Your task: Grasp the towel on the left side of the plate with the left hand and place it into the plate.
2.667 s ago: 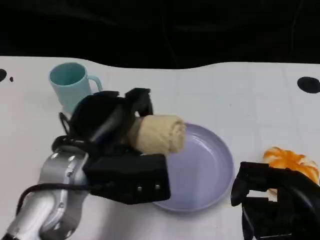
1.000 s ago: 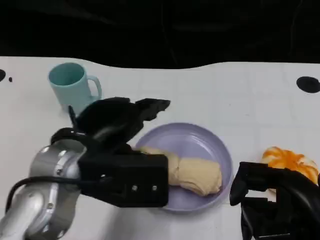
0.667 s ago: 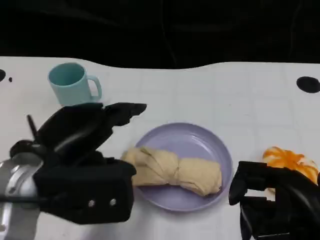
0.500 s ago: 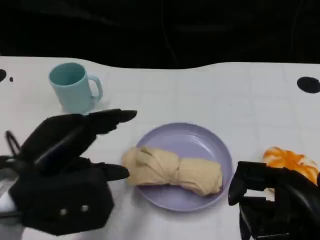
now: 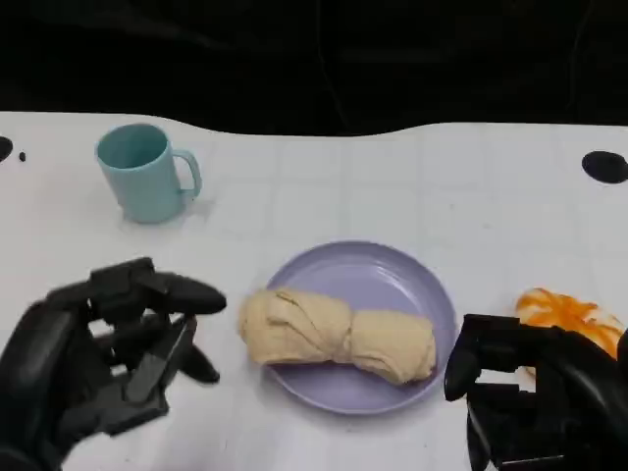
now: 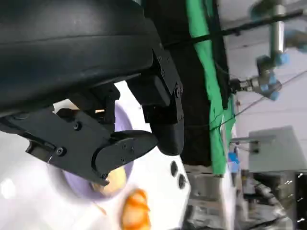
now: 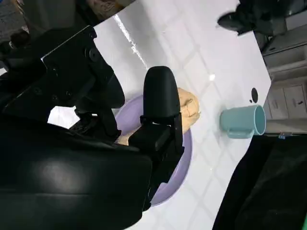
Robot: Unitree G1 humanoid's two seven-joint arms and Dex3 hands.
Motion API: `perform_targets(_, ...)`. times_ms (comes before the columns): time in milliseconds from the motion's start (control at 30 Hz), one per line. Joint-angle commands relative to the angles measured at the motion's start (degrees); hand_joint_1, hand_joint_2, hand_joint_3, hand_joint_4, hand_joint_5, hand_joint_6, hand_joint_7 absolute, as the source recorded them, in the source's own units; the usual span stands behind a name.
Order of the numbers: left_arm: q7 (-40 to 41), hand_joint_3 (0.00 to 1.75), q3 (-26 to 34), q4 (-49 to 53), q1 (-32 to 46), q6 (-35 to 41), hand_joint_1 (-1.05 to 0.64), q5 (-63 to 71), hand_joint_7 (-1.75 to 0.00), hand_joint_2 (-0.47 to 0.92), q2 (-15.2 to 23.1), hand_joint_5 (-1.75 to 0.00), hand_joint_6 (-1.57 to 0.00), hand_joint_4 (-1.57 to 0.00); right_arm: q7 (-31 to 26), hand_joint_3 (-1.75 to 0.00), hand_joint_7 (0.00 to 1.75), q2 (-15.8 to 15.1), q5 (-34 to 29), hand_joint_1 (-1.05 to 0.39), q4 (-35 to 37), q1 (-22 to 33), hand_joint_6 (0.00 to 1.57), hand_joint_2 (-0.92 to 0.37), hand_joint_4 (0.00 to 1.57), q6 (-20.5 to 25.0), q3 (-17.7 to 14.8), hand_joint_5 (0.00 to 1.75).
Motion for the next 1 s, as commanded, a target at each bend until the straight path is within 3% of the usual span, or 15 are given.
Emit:
perform_targets(33,3.03,1.07,2.58,-3.87,4.32,6.09,-0.19,-9.46,-1.42,0.60,-1.52,-1.58,-0.81,-0.88,0.31,-1.44,1.62,-0.52,0.21,0.08,0.06,-0.36,0.68,-0.46,0.82,-0.01,-0.97,1.75)
perform_targets(133,4.83,1.05,2.70,-2.66,5.18,6.16,-0.19,-11.64,-1.47,0.61,-2.90,-1.59,-0.78,-0.87,0.64,-1.44,1.61,-0.73,-0.01,0.08,0.44,-0.24,0.68,-0.47,0.82,-0.58,-1.05,1.75)
perform_targets(333,6.33,1.29,3.77,0.88,4.02,6.75,-0.16,-15.51,-1.45,0.47,-3.59,-1.60,-0.85,-0.92,1.27,-1.44,1.61,-0.90,-0.21,0.09,1.06,0.21,0.68,-0.47,0.82,-1.59,-1.30,1.75)
perform_targets(1000,4.26,1.32,0.92,3.91,4.56,1.78,-0.16,-12.55,-1.45,0.43,-1.49,-1.70,-0.85,-0.89,2.33,-1.44,1.62,-1.22,-0.30,0.09,1.38,1.98,0.67,-0.48,0.82,-3.90,-1.91,1.75)
